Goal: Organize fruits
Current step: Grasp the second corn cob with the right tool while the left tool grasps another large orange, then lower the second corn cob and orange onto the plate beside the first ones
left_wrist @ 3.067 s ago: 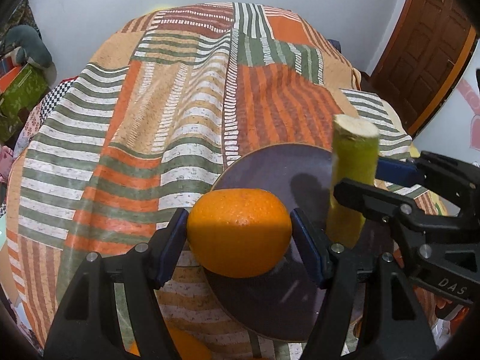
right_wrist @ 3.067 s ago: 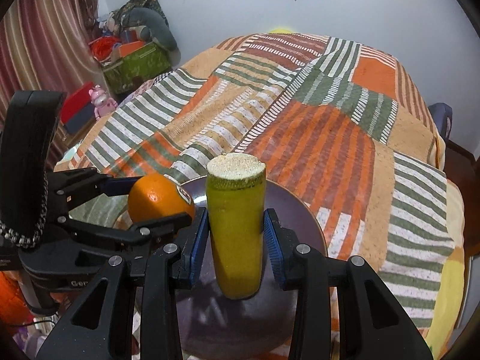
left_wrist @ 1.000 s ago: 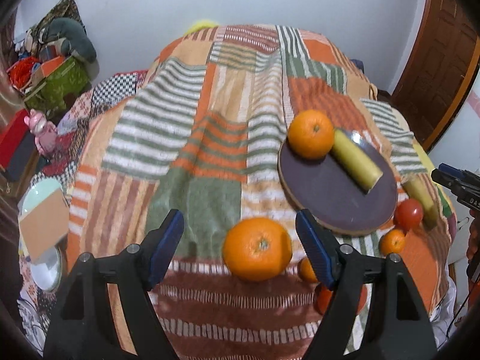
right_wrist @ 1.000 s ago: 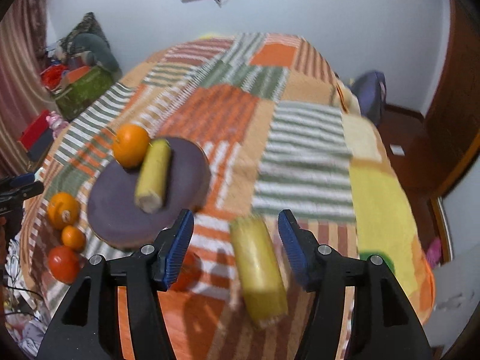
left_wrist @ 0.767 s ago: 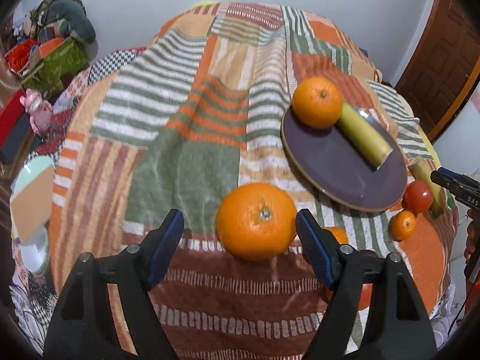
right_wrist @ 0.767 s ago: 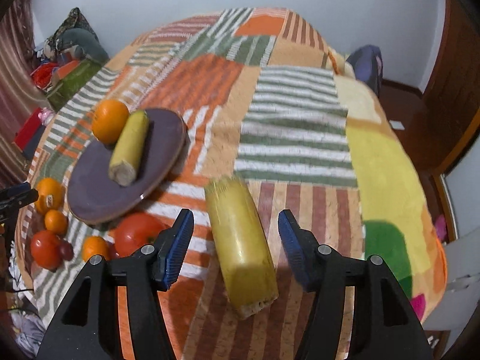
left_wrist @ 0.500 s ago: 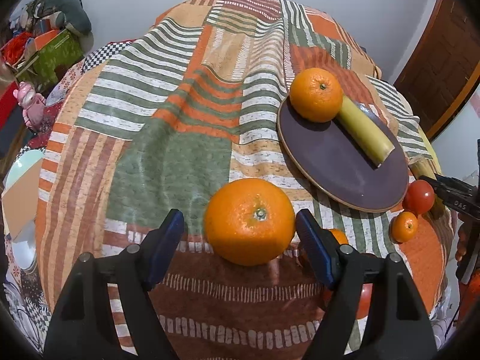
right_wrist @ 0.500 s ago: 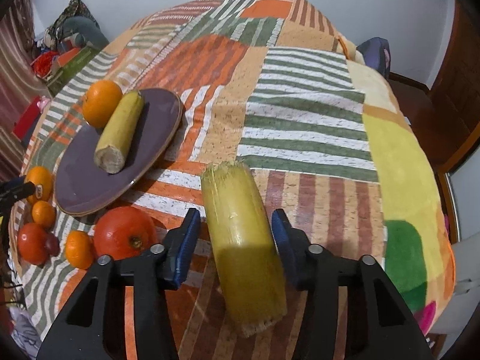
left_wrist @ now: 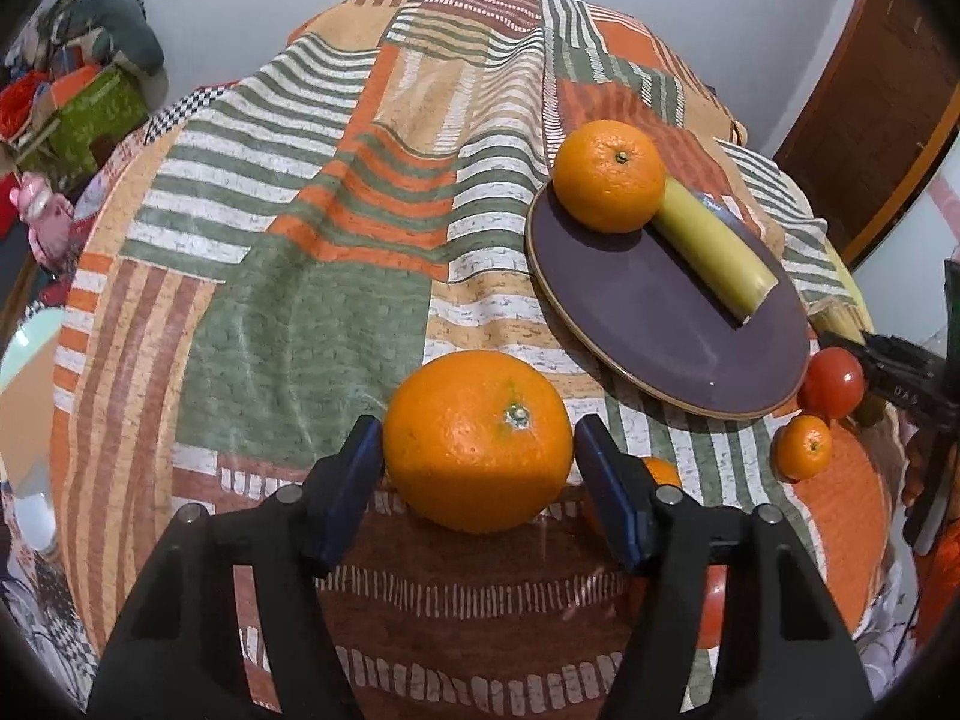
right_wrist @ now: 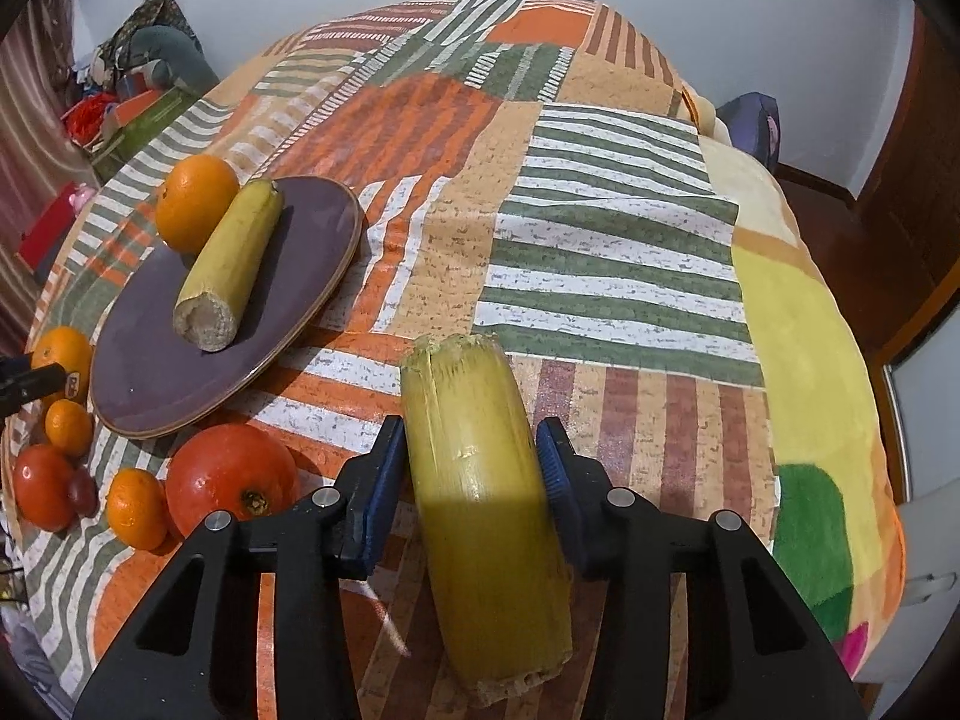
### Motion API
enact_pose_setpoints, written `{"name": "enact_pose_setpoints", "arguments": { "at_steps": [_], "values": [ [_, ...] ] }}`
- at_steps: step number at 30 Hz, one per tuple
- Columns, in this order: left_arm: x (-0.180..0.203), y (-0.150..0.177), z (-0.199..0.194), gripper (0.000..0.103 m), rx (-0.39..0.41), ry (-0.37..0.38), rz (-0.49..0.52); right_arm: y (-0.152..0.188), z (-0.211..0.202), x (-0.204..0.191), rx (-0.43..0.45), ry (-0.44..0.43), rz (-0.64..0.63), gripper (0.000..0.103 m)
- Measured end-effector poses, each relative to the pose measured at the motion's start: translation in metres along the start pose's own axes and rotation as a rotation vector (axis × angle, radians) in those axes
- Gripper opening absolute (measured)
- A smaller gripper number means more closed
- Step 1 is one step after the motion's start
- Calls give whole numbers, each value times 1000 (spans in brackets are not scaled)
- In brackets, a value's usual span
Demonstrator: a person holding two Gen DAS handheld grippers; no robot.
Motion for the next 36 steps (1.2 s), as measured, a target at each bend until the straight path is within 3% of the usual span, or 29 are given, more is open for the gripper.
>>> {"name": "enact_pose_setpoints", "arguments": {
  "at_steps": [10,24,36],
  "values": [
    [5,-3,-12,64,13,-15,3,-12,-25,6,81,-13,39,39],
    [35,-40,-46,64,124,8,54,-41,-67,6,213,-34,63,36],
    [68,-68,-37,64,149,57,107,-64,-89,-21,273,-85,-2,36]
  ]
}}
Point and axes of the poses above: each gripper's, at about its wrist camera, not at the fingertips, and z roughly the way its jaws point, x to its right, y to its underside, the point moved 9 cm from there along z, roughly the way its jaws point, and after that the axes turned 6 degrees about y, right-handed, at the moved point
